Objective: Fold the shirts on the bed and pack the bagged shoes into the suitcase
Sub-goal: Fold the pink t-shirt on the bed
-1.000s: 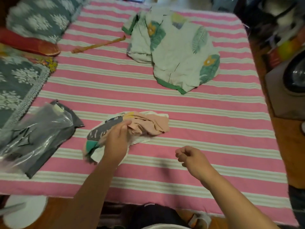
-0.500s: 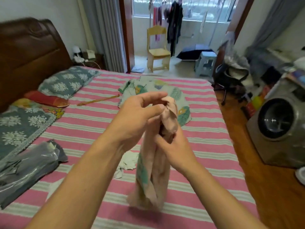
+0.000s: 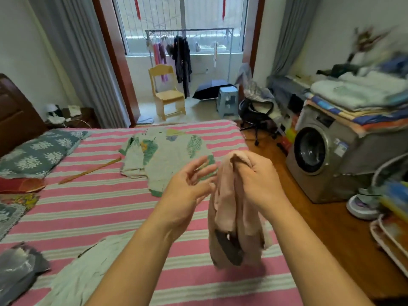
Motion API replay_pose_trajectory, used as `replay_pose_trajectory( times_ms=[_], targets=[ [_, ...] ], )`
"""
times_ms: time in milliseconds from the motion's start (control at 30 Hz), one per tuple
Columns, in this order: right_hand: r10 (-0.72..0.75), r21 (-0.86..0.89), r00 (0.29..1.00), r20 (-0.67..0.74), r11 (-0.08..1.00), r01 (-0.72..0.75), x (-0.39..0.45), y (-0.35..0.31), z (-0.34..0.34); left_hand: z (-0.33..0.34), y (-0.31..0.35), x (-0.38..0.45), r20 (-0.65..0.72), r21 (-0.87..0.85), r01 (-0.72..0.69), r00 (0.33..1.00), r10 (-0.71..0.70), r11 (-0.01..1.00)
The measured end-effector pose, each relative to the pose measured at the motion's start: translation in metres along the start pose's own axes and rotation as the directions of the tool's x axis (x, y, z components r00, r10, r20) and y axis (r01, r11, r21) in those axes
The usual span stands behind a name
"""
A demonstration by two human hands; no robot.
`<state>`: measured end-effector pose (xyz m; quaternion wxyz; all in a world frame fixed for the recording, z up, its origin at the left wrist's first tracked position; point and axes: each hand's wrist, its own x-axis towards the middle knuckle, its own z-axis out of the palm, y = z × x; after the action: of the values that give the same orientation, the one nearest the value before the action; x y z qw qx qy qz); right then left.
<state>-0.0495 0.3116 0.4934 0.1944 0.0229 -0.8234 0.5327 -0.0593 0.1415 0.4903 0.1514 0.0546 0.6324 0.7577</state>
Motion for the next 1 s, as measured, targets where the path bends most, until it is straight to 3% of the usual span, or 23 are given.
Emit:
replay_pose_trajectory(
  times_ms=[100, 167, 300, 433, 500, 600, 667, 767, 800, 867, 933, 1000],
  targets=[
    [0.118, 0.061, 0.992, 0.033, 0.991, -0.12, -0.007, -0.001, -0.018, 0.016, -0.023, -0.001, 0.153, 0.274, -0.061, 0.988, 0.019, 0.96],
    [0.2, 0.139, 0.979, 0.045, 0.969, -0.204, -0.012, -0.001, -0.026, 0.029, -0.033, -0.003, 0.202, 0.347, -0.122, 0.978, 0.053, 0.93],
    [0.346, 0.357, 0.938, 0.033, 0.872, -0.334, -0.023, -0.009, -0.038, 0.035, -0.049, -0.004, 0.103, 0.413, -0.177, 0.984, 0.147, 0.893],
    [0.351, 0.42, 0.935, 0.059, 0.84, -0.342, -0.031, -0.008, -0.045, 0.014, -0.073, -0.008, -0.009, 0.504, -0.069, 0.996, 0.086, 0.861],
    [0.346, 0.309, 0.938, 0.011, 0.891, -0.332, -0.029, -0.006, -0.052, -0.001, -0.066, -0.008, -0.125, 0.417, -0.015, 0.989, 0.074, 0.909],
    [0.263, -0.192, 0.958, -0.116, 0.94, -0.281, -0.016, 0.007, -0.068, -0.025, -0.023, 0.002, -0.226, 0.38, -0.05, 0.963, 0.145, 0.923],
    [0.235, -0.311, 0.968, -0.084, 0.917, -0.249, -0.009, 0.015, -0.073, -0.037, 0.007, 0.006, -0.183, 0.388, -0.085, 0.969, 0.167, 0.918],
    [0.257, -0.345, 0.966, -0.002, 0.907, -0.242, 0.003, 0.023, -0.07, -0.042, 0.039, 0.003, -0.02, 0.356, -0.076, 0.996, 0.089, 0.931],
    [0.252, -0.399, 0.968, -0.021, 0.885, -0.239, 0.008, 0.03, -0.069, -0.039, 0.046, 0.001, 0.021, 0.379, -0.061, 0.998, 0.057, 0.924],
    [0.137, -0.564, 0.97, -0.202, 0.793, -0.23, 0.011, 0.029, -0.065, -0.027, 0.055, -0.001, 0.079, 0.38, -0.048, 0.997, 0.02, 0.924],
    [-0.003, -0.512, 0.97, -0.245, 0.85, -0.126, 0.002, 0.014, -0.053, -0.005, 0.064, -0.006, 0.097, 0.374, -0.055, 0.995, 0.02, 0.926],
    [-0.003, -0.227, 1.0, 0.001, 0.974, 0.003, -0.017, -0.008, -0.03, 0.011, 0.063, -0.006, 0.151, 0.347, -0.059, 0.988, 0.006, 0.936]
  ],
)
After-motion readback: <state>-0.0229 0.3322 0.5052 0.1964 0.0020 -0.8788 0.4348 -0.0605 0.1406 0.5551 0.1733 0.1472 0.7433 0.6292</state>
